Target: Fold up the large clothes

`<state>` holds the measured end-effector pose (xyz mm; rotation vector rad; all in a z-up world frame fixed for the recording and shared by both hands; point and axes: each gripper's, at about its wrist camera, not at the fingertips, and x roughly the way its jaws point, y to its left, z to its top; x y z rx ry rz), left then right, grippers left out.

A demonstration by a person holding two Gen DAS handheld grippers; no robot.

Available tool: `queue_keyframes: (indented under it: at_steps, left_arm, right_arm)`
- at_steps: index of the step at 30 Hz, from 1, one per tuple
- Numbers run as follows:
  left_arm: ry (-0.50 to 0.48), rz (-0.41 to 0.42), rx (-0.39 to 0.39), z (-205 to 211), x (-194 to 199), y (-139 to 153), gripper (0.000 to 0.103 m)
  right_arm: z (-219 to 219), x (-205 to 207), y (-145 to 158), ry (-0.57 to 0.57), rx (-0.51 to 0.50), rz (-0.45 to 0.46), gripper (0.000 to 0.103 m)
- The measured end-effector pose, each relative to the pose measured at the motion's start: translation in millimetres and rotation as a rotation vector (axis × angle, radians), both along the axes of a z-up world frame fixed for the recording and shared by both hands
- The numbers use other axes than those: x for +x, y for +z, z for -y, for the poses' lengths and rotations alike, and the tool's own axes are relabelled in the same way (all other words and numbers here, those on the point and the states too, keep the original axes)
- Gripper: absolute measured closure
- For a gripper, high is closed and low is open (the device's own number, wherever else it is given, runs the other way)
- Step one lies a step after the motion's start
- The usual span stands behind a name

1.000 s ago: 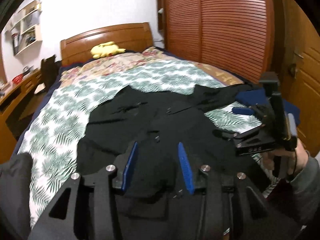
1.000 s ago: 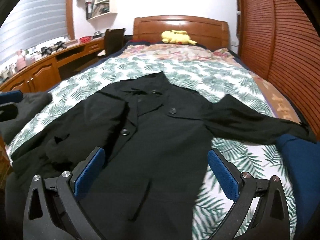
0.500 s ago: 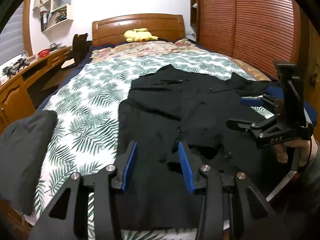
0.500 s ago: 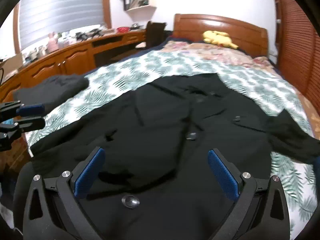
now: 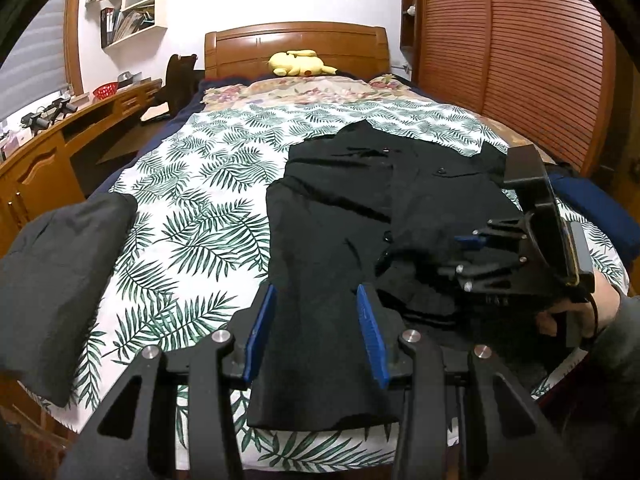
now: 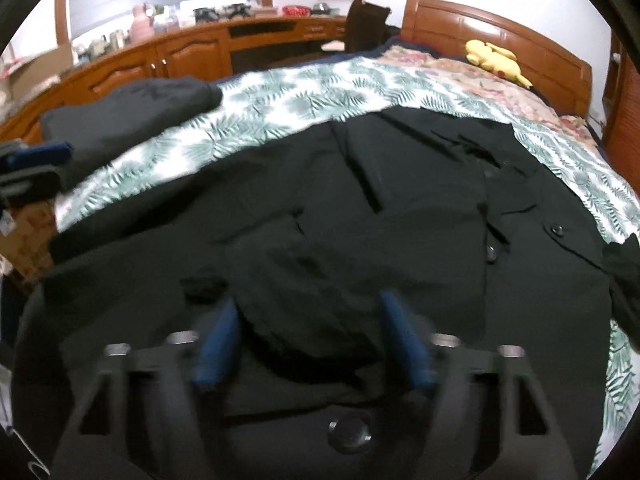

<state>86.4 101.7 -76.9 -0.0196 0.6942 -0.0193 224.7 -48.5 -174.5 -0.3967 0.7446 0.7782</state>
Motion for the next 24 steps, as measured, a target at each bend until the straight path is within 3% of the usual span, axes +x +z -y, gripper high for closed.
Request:
queue_keyframes:
  at_steps: [3,9,15,22,24]
  left_arm:
    - [-0.01,0.005,0.003,5,1,2,0.062]
    - [-0.042,0.015,0.001,22,5,5,0.062]
    - [-0.086,0.019,-0.003,50,15,7,0.062]
    - [-0.144,0.012,0.002,86,30,7,0.062]
    - [-0.157,0.011,0.002,95,32,7,0.062]
  right_arm:
    - [12,6,1,-0.022,0.005,-0.003,0.078]
    - [56,7,27,-0.091,0.097,0.035,0.086]
    - [120,2,54,-0.185,0.189,0.061,0.087]
    - [185,10,56,-0.335,0.189,0.054,0.086]
    - [201,12,56,-0.368,0.197,0.046,0.074]
